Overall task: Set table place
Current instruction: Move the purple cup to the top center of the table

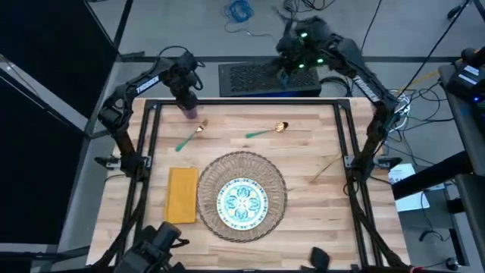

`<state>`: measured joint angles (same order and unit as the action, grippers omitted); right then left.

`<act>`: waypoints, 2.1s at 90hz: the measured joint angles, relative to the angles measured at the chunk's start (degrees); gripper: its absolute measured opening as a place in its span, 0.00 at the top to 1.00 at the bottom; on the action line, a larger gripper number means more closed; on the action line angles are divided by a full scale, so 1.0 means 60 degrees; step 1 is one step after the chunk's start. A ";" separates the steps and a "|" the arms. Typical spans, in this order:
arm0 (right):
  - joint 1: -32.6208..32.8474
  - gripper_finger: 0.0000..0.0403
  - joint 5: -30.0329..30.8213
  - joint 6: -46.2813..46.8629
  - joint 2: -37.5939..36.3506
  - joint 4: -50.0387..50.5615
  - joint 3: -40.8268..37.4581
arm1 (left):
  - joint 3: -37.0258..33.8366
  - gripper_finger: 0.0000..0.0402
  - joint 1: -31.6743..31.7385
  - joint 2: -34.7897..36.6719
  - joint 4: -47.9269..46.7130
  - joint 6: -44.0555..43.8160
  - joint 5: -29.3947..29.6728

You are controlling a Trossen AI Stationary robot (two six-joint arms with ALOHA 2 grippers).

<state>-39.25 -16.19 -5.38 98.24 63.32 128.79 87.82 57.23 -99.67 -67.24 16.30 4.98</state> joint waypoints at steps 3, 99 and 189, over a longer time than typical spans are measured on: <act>-0.0070 0.51 0.0000 0.0023 -0.0171 0.0025 0.0000 | 0.0141 1.00 -0.0068 0.0144 -0.0002 0.0010 -0.0247; -0.0382 0.51 0.1031 0.0535 -0.2307 0.2223 0.0004 | 0.7143 1.00 -0.2724 -0.5188 -0.2465 -0.0662 -0.2066; -0.0378 0.51 0.0973 0.0482 -0.2303 0.2600 0.0004 | 0.7139 0.97 -0.3538 -0.5642 -0.2463 -0.0712 -0.1809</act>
<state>-41.52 -10.35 -2.49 84.42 78.93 128.81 130.65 36.01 -133.52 -82.02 12.03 -5.87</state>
